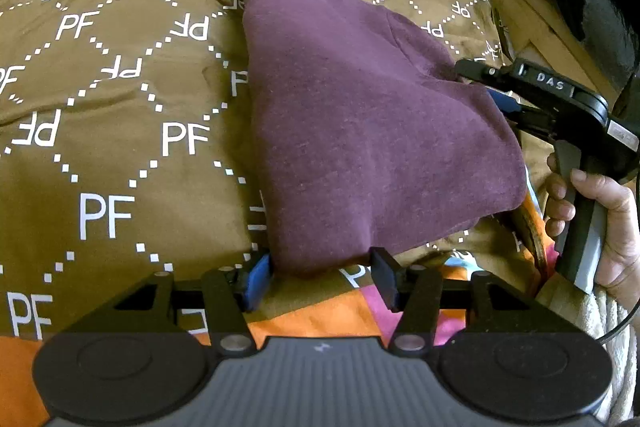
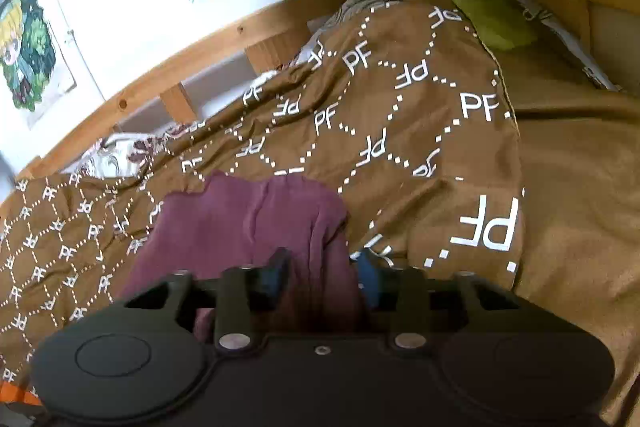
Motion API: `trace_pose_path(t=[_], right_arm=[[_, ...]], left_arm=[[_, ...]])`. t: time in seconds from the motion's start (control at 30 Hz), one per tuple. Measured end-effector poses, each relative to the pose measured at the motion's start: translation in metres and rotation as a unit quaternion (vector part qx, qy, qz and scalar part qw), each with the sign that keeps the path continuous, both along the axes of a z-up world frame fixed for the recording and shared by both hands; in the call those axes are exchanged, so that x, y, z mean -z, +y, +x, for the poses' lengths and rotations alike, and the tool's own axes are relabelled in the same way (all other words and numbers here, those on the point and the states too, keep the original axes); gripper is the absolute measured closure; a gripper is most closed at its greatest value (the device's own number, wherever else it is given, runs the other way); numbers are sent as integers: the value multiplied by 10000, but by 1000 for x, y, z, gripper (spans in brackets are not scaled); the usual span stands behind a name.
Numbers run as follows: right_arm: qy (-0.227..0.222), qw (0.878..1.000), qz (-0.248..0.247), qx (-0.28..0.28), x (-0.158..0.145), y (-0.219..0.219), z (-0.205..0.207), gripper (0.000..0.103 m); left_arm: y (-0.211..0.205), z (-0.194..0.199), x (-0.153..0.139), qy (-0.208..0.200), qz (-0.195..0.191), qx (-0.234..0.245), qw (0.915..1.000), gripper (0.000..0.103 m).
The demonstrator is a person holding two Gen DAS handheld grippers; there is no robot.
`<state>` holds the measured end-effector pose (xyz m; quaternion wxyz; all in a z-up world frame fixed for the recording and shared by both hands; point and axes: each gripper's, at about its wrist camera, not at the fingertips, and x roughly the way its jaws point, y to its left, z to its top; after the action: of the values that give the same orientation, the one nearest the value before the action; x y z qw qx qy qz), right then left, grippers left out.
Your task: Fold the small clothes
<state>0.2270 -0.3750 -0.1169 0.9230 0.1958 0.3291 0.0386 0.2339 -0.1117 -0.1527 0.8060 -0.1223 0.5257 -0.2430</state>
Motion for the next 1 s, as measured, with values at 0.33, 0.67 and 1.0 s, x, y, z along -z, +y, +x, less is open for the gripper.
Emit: trace_pose_path(t=[0.33, 0.67, 1.0], right_arm=[[63, 9998, 145, -111, 5, 5, 4, 10], [524, 9983, 216, -117, 18, 6, 11, 3], [560, 9977, 392, -11, 19, 2, 9, 38]], left_arm=[[-5, -2, 0, 96, -21, 130, 9999, 21], [22, -2, -36, -70, -554, 311, 9980, 1], [35, 27, -29, -258, -1199, -726, 9898, 1]])
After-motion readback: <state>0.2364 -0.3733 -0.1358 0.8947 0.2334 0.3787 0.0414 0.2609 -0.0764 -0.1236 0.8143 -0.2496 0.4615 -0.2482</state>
